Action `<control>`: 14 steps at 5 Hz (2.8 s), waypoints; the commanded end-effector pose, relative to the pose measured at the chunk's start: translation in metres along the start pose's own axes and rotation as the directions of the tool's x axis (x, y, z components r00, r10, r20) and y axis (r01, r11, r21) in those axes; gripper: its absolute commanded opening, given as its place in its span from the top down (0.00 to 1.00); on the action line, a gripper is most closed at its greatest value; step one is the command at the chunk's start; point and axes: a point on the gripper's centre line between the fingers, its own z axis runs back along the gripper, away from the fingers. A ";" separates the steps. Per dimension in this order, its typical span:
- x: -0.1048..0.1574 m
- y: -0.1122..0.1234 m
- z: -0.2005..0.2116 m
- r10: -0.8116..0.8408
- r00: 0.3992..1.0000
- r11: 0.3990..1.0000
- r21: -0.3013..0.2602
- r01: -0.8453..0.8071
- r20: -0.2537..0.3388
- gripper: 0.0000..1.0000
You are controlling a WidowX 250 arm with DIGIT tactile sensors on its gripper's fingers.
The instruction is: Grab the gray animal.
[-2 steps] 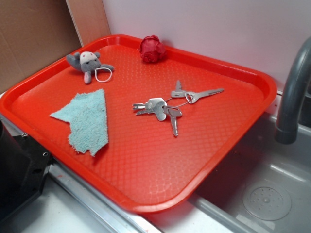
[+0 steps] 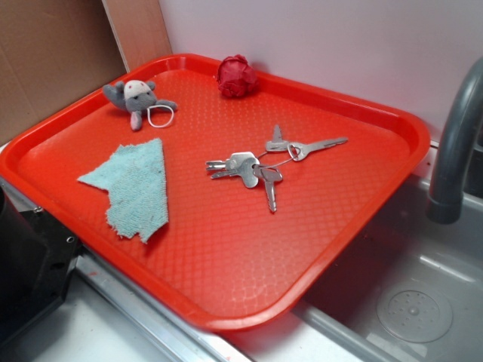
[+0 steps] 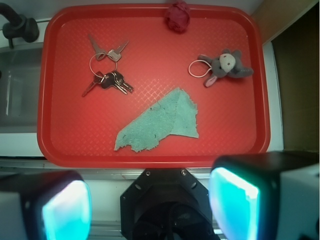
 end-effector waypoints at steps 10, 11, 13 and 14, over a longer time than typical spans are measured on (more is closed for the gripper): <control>0.125 0.147 -0.216 0.904 0.367 0.388 -0.057 -0.920 0.220 0.00; 0.131 0.156 -0.234 0.913 0.364 0.370 0.000 -0.929 0.184 0.00; 0.114 0.154 -0.208 0.899 0.395 0.388 0.077 -0.919 0.189 1.00; 0.080 0.135 -0.156 0.792 0.570 0.568 0.077 -0.819 0.217 1.00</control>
